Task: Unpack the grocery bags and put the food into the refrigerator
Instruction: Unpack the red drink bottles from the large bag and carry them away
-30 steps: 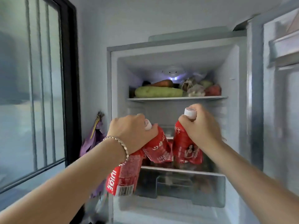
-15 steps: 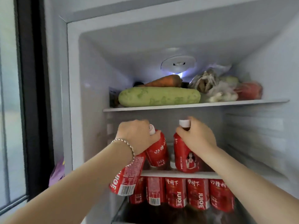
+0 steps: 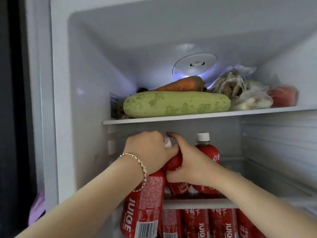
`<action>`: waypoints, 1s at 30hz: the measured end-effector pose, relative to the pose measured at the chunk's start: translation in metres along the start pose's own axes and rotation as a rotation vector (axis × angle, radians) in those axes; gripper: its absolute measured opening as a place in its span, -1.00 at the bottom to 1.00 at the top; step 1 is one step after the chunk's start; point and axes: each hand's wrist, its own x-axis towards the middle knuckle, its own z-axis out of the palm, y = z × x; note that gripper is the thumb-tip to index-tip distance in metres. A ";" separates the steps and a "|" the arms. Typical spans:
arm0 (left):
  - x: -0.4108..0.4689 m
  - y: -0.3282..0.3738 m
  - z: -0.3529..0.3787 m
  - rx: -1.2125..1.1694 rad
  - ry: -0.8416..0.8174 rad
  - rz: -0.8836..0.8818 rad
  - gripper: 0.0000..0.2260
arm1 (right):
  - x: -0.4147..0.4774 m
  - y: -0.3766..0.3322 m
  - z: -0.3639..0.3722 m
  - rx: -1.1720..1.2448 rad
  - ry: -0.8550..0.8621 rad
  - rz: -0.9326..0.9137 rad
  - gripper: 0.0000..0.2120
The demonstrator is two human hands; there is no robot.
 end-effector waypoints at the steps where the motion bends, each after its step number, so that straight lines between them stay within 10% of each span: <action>1: -0.001 -0.001 -0.002 -0.020 0.007 -0.004 -0.64 | 0.001 0.001 0.003 0.007 0.020 0.001 -0.01; 9: -0.026 -0.006 -0.021 -0.087 0.264 -0.001 -0.70 | 0.006 0.008 0.023 -0.016 0.242 0.053 -0.42; 18: -0.015 -0.006 -0.004 -0.026 0.600 0.119 -0.64 | -0.014 0.025 0.031 -0.610 0.520 -0.196 -0.34; 30: -0.019 0.001 0.041 0.000 0.251 -0.124 -0.39 | -0.042 0.031 0.013 -0.470 0.239 0.264 -0.15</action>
